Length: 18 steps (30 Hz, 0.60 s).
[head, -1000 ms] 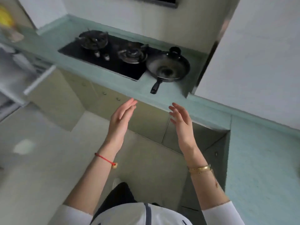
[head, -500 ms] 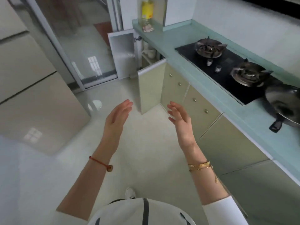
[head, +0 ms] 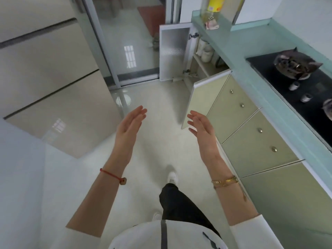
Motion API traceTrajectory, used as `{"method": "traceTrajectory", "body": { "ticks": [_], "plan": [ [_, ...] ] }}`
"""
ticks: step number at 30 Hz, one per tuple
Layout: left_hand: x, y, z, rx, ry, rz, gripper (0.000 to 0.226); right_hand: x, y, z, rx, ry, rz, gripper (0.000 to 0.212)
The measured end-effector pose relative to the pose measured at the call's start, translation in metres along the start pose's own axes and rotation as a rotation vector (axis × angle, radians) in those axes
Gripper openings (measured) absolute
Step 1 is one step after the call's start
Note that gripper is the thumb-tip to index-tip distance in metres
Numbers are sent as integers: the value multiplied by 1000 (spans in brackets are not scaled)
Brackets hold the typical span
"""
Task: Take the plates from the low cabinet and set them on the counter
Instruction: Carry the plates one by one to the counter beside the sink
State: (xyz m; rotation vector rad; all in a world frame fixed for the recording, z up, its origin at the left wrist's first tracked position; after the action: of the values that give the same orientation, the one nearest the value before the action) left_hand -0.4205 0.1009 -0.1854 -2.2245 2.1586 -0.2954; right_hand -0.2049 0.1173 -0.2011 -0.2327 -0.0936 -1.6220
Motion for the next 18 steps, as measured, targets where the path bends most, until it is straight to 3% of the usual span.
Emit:
{"method": "traceTrajectory", "body": {
  "ticks": [18],
  "plan": [
    [-358,28,-59,-37,-31,-52,31,-363,-70,81,42,48,54,32]
  ]
}}
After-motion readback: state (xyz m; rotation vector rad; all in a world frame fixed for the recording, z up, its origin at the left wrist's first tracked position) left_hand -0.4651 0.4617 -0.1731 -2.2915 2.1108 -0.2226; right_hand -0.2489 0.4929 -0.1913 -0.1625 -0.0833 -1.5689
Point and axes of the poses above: each hand's wrist, its own x-axis away from the middle knuckle, its own y-axis out of the back of the hand, z = x × y, the point moved 2 cm from there along -x, towards the middle knuckle, and after that the axes turned 7 degrees about z, right-handed, at the moved point
